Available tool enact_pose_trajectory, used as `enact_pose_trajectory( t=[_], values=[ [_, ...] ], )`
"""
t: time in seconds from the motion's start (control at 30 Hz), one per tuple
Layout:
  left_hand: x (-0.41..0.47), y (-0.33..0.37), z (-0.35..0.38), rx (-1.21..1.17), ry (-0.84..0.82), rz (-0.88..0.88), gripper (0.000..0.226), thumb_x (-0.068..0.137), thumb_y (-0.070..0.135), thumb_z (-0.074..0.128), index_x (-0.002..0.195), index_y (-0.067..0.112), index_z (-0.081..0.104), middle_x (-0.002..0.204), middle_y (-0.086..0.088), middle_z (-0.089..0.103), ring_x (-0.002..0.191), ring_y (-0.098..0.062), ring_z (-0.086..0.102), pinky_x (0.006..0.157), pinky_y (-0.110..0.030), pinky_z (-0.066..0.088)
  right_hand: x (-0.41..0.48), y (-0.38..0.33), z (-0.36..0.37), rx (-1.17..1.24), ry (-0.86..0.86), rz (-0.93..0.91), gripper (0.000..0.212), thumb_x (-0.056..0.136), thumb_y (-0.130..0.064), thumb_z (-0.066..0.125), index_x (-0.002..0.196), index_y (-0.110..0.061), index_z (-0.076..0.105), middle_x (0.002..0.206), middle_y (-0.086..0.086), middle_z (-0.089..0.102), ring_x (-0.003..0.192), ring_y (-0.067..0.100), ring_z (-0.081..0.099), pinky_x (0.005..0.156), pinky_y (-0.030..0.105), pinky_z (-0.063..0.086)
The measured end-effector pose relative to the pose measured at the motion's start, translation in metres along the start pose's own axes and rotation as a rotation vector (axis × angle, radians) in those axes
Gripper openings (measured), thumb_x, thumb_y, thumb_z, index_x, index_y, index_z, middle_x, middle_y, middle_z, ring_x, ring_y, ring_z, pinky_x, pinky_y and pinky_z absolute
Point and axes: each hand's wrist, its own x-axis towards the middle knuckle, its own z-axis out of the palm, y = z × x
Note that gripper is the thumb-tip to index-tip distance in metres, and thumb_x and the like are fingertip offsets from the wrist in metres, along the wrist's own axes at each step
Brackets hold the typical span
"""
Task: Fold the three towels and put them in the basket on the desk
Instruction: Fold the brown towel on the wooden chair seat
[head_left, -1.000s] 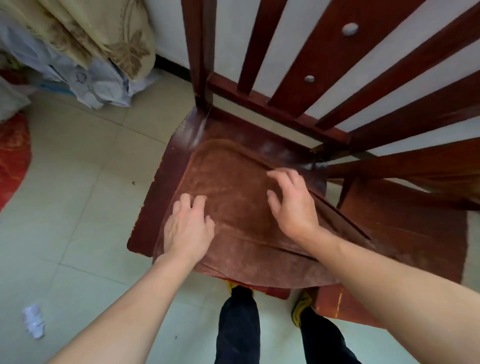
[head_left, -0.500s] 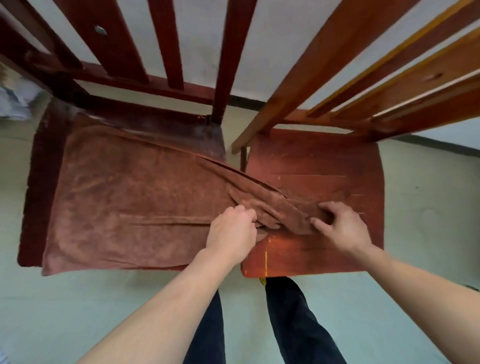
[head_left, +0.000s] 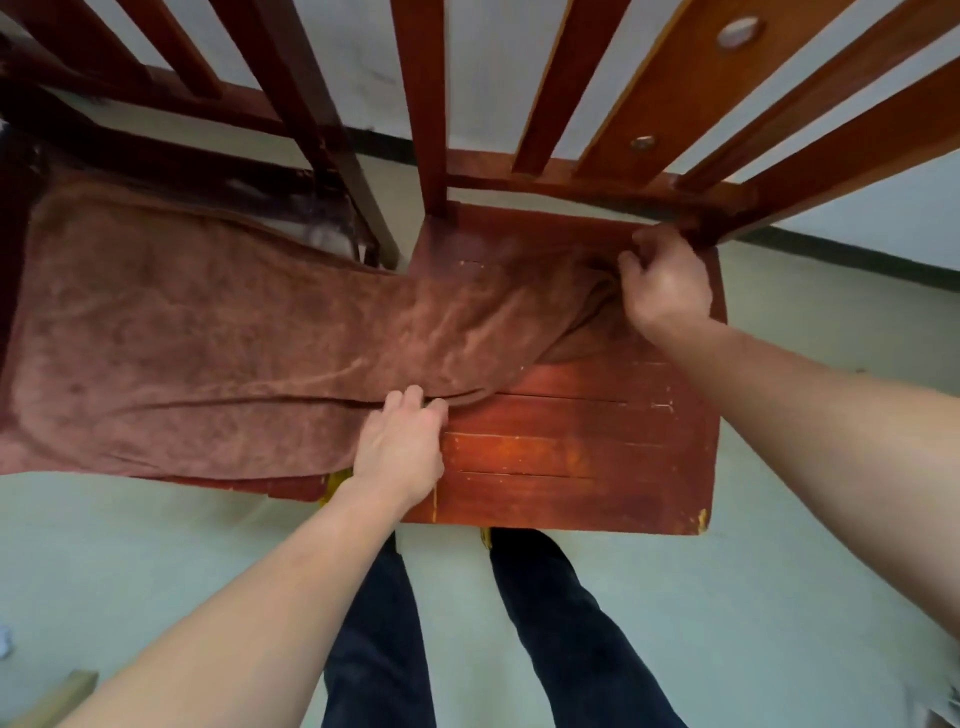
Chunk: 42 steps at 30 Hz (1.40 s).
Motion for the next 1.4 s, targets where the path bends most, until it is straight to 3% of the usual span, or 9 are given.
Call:
enact_pose_trajectory(
  t=[0.13,0.33,0.43,0.53,0.67,0.83,1.07,1.23,1.4],
  values=[
    [0.000,0.007,0.003,0.006,0.079,-0.014,0.032,0.082,0.007,0.055,0.112,0.019,0.050,0.108,-0.005,0.060,0.101,-0.027,0.052,0.081,-0.037,0.040,-0.022,0.028,0.022,0.075,-0.054,0.206,0.063,0.076,-0.045,0.074,0.128,-0.019,0.051,0.125,0.009,0.058,0.115,0.030,0.057,0.096,0.040,0.048],
    [0.014,0.000,-0.015,-0.391,0.294,-0.111,0.033,0.075,0.012,0.061,0.107,0.018,0.061,0.099,-0.010,0.066,0.096,-0.034,0.060,0.079,-0.037,0.047,-0.008,0.040,0.031,0.316,-0.137,0.290,0.014,0.076,-0.025,0.074,0.071,-0.020,0.062,0.079,0.001,0.065,0.078,0.021,0.061,0.070,0.027,0.045],
    [0.029,-0.013,-0.038,-0.397,0.469,-0.293,0.024,0.080,0.012,0.057,0.102,0.014,0.067,0.105,-0.016,0.059,0.104,-0.037,0.053,0.086,-0.041,0.045,0.017,0.033,0.006,0.389,-0.006,0.288,0.008,0.084,-0.024,0.066,0.092,-0.022,0.063,0.092,0.000,0.065,0.090,0.023,0.063,0.080,0.029,0.048],
    [0.034,-0.015,-0.050,-0.265,0.596,-0.398,0.023,0.083,0.012,0.055,0.104,0.011,0.063,0.110,-0.017,0.053,0.108,-0.037,0.047,0.087,-0.045,0.044,0.015,0.029,-0.013,0.134,0.068,0.090,0.031,0.085,-0.025,0.063,0.116,-0.021,0.059,0.115,0.006,0.059,0.108,0.028,0.057,0.092,0.036,0.048],
    [0.031,0.006,-0.031,-0.093,0.506,-0.025,0.019,0.079,0.019,0.064,0.097,0.011,0.062,0.101,-0.014,0.054,0.098,-0.036,0.051,0.077,-0.045,0.046,-0.026,0.022,0.008,-0.199,-0.088,-0.424,0.030,0.083,-0.025,0.066,0.113,-0.021,0.063,0.119,0.008,0.055,0.114,0.029,0.050,0.089,0.042,0.048],
    [0.040,0.022,-0.008,0.018,0.346,-0.072,0.035,0.083,0.029,0.067,0.116,0.022,0.059,0.113,-0.010,0.048,0.105,-0.032,0.047,0.082,-0.043,0.042,-0.025,0.021,0.041,-0.314,-0.191,-0.438,0.044,0.087,-0.031,0.066,0.129,-0.026,0.056,0.129,0.007,0.047,0.121,0.029,0.042,0.090,0.042,0.046],
    [0.022,0.027,-0.027,-0.739,0.450,-0.221,0.012,0.084,0.011,0.059,0.075,0.017,0.063,0.075,0.001,0.062,0.072,-0.018,0.057,0.070,-0.031,0.046,-0.019,0.017,0.007,-0.006,-0.054,-0.352,0.012,0.092,-0.030,0.059,0.099,-0.026,0.069,0.111,0.003,0.057,0.103,0.025,0.057,0.083,0.036,0.048],
    [-0.030,0.037,-0.028,-1.609,-0.186,-0.456,0.014,0.091,0.006,0.050,0.082,0.009,0.060,0.063,-0.005,0.058,0.053,-0.014,0.054,0.053,-0.024,0.043,-0.070,0.041,0.023,0.423,-0.223,0.324,0.033,0.085,-0.056,0.060,0.094,-0.024,0.066,0.097,0.001,0.069,0.093,0.019,0.063,0.091,0.039,0.049],
    [-0.043,0.023,0.013,-0.939,-0.166,-0.462,0.013,0.086,0.009,0.059,0.075,0.015,0.065,0.069,-0.002,0.065,0.060,-0.017,0.058,0.056,-0.023,0.044,-0.093,0.033,0.050,0.752,-0.487,0.663,0.022,0.088,-0.039,0.067,0.100,-0.021,0.061,0.107,0.002,0.068,0.092,0.017,0.064,0.081,0.036,0.050]
  ],
)
